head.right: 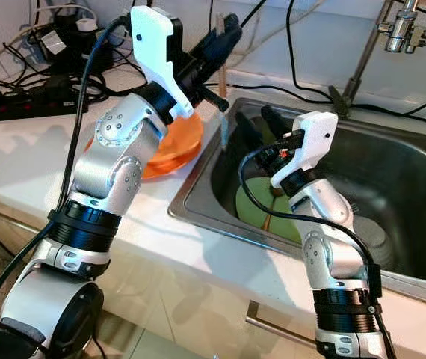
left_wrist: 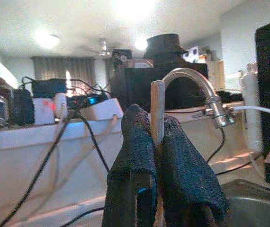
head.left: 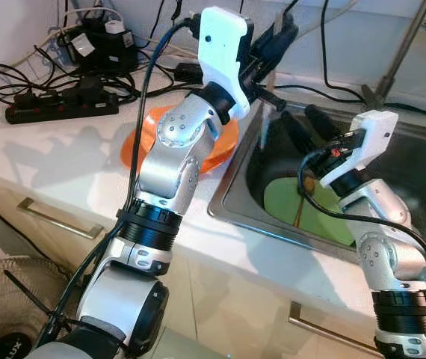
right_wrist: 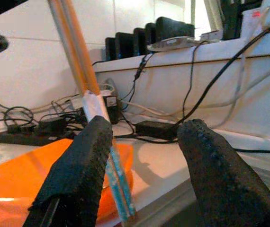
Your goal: Kitchen organization
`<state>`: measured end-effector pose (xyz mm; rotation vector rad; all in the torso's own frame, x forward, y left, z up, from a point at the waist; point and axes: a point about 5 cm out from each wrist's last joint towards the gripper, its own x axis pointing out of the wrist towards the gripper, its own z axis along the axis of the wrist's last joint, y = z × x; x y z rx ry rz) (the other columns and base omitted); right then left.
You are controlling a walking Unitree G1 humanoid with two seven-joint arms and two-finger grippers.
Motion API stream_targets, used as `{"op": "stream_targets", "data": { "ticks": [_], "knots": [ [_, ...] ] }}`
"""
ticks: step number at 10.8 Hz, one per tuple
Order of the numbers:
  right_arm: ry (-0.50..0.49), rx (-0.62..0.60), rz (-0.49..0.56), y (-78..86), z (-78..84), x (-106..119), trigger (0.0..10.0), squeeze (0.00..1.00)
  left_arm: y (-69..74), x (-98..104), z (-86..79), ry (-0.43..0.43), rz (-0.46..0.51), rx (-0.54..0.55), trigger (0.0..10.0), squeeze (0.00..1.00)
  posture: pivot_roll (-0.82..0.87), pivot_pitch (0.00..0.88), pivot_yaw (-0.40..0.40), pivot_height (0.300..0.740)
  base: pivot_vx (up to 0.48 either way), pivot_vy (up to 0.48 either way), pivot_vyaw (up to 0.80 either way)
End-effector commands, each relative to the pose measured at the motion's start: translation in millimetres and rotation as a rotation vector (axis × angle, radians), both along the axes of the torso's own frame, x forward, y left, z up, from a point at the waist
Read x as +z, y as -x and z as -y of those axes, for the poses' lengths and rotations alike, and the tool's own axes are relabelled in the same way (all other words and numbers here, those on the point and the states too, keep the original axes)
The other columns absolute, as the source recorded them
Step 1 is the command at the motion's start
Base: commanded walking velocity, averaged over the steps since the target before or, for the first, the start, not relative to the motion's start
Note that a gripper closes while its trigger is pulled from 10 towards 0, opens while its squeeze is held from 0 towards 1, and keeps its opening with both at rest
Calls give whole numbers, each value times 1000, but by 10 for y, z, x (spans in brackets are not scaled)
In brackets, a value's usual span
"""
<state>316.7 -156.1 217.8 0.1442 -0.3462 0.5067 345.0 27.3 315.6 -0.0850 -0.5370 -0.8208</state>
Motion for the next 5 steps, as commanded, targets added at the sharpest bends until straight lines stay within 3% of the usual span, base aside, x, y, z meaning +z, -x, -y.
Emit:
{"op": "stream_targets", "data": {
  "ticks": [1,3,5],
  "knots": [
    [0,30,11,38,-20,25,10000,0,25,20,-12,11,-1,-23,10000,0,165,32,30,740,0,0,0],
    [3,111,22,106,-118,44,10000,0,96,8,39,32,-41,-112,10000,0,163,32,34,740,0,0,0],
    [4,144,22,135,-162,30,10000,0,102,-17,60,22,-50,-128,10000,0,160,25,38,740,0,0,0]
  ]
}}
